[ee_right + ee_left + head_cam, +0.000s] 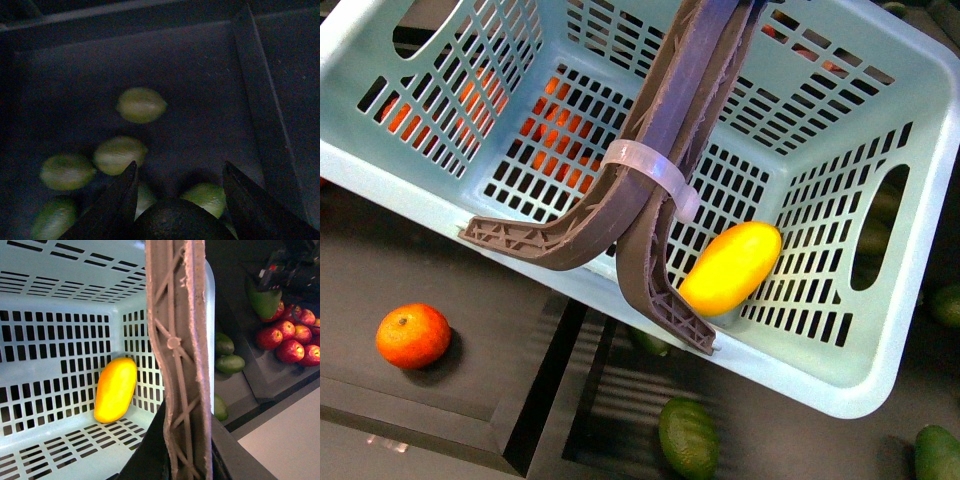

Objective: Pick mango and avocado into basket

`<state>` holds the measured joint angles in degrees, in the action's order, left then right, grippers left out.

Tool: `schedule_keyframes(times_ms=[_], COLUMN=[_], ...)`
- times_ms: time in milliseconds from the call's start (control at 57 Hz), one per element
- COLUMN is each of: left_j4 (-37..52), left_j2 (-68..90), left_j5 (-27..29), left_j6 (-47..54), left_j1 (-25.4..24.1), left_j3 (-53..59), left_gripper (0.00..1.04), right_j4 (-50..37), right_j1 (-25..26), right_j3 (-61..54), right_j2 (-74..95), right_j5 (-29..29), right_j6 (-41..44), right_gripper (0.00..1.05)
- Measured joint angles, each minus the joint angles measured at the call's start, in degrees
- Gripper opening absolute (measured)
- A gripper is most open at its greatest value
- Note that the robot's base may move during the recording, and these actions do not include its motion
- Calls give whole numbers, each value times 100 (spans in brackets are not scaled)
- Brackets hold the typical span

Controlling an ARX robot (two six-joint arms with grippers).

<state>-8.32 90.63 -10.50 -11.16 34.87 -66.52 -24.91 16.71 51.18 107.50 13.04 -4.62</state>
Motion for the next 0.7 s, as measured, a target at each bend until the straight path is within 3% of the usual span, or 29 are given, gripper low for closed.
schedule_keyframes(times_ms=[263, 456, 701], left_j4=[0, 0, 0], left_j2=[-2, -2, -2], left_j5=[0, 0, -2], left_j6=[-2, 0, -2], left_j1=[0, 0, 0], left_j3=[0, 0, 0], left_gripper=[9, 9, 9], right_j4=[664, 763, 568], right_j1=[-1097, -2109, -3034], right_j3=[-343, -531, -750], right_j2=[-1849, -2288, -1873], right_j5=[26, -507, -1104], right_j6=[-505, -645, -769], right_gripper=[48, 48, 48])
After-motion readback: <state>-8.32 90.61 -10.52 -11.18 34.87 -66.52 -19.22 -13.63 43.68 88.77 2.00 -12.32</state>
